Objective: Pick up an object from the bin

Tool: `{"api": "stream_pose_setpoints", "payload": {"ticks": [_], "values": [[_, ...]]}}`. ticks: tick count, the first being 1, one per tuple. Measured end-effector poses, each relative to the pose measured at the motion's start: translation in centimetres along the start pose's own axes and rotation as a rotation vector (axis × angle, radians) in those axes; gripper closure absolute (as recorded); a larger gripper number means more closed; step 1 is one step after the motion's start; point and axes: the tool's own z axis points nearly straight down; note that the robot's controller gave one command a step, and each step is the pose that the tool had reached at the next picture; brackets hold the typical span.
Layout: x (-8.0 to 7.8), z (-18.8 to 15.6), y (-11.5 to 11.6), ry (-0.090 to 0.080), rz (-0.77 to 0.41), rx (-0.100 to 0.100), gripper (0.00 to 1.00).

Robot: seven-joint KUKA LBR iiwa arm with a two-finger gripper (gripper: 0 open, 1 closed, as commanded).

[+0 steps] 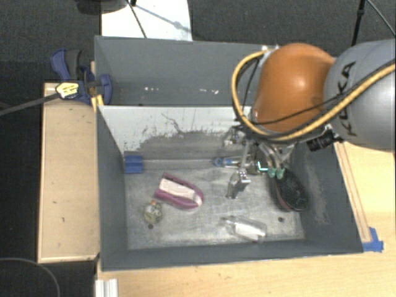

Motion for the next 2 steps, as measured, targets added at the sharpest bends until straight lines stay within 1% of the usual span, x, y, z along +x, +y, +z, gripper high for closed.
{"api": "stream_pose_setpoints", "payload": {"ticks": [1,2], "values": [[-1.7,9.1,4.3,0.001,-0.112,0.000,0.00],[1.4,15.4,7.2,-0.012,-0.172,-0.002,0.00]]}}
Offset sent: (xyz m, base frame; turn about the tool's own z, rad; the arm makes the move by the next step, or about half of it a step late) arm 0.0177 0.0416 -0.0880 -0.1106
